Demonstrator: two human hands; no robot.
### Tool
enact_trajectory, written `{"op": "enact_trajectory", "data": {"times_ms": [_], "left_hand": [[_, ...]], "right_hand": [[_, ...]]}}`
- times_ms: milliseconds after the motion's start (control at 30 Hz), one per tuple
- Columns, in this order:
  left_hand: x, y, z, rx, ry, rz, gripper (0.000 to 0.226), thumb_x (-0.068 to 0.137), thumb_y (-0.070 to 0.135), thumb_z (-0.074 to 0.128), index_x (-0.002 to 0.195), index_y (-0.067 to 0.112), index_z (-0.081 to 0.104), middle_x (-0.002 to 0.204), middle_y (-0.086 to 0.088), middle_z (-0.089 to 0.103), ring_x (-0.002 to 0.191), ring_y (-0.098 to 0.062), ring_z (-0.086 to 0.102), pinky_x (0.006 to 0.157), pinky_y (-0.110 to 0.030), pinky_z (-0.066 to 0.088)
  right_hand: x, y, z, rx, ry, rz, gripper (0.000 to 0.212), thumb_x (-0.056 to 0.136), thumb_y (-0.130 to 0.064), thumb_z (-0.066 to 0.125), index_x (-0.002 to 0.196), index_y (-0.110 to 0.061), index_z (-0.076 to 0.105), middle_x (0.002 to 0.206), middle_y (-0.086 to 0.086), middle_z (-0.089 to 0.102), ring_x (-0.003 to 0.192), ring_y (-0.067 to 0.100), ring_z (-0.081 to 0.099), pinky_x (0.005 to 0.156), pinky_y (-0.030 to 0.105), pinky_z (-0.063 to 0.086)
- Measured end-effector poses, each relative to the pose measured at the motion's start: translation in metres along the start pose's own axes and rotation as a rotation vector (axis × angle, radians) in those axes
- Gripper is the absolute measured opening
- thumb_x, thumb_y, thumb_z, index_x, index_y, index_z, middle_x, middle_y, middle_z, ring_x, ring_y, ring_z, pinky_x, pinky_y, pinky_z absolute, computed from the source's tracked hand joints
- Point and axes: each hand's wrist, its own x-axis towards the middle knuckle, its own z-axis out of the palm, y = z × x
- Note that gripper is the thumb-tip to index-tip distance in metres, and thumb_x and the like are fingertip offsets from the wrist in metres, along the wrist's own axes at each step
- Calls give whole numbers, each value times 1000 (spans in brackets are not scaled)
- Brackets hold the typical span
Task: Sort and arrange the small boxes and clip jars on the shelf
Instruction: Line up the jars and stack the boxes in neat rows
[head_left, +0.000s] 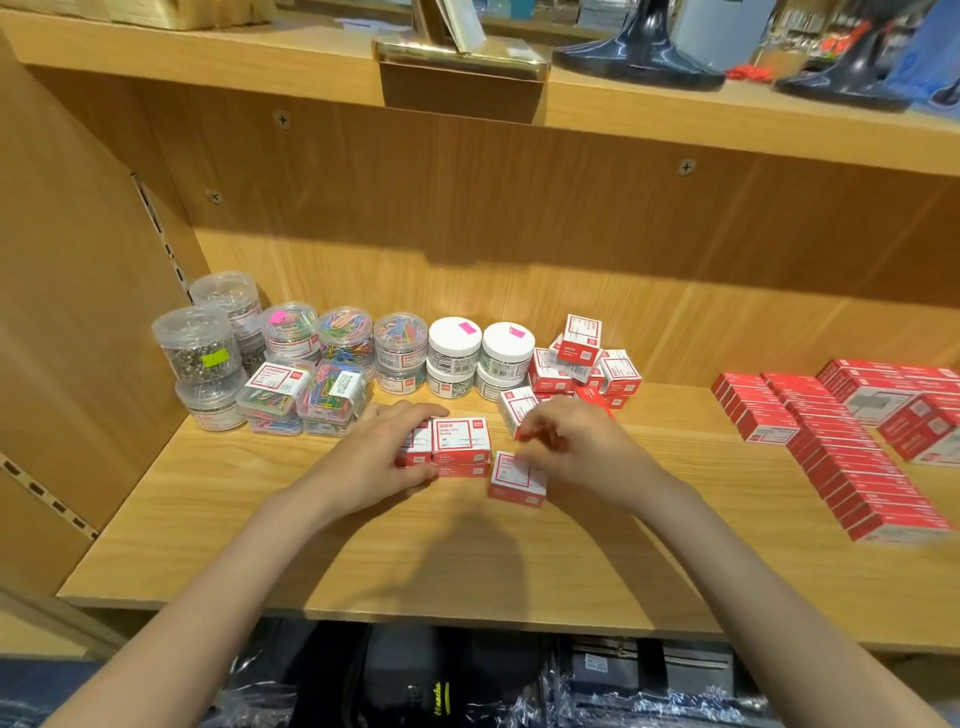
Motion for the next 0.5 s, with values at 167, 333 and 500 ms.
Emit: {"op": "enact_trajectory", "data": {"times_ms": [167, 333, 500], "left_hand": [[-2, 10, 7, -17, 101, -38, 53, 80, 38, 66, 129, 30, 46, 113, 12, 51, 104, -12, 31, 94, -35, 32], [0, 12, 6, -56, 78, -66, 47, 82, 35, 65, 126, 31, 47, 102, 17, 47, 101, -14, 32, 83, -29, 29], [0, 10, 7, -44, 79, -64, 47, 83, 35, 64, 126, 31, 46, 102, 18, 45, 102, -16, 34, 80, -28, 29]], "right_hand": [[31, -5, 2, -359, 46, 232, 35, 85, -43, 58, 99, -11, 57, 105, 11, 59, 110, 28, 46, 75, 35, 38], [37, -3, 15, -352, -12, 192, 42, 81, -36, 65, 112, -12, 49, 122, 7, 47, 116, 24, 35, 90, 33, 36], [36, 5, 4, -300, -101, 30, 33, 77, -33, 69, 72, -20, 38, 120, -3, 48, 109, 20, 35, 86, 30, 35]]}}
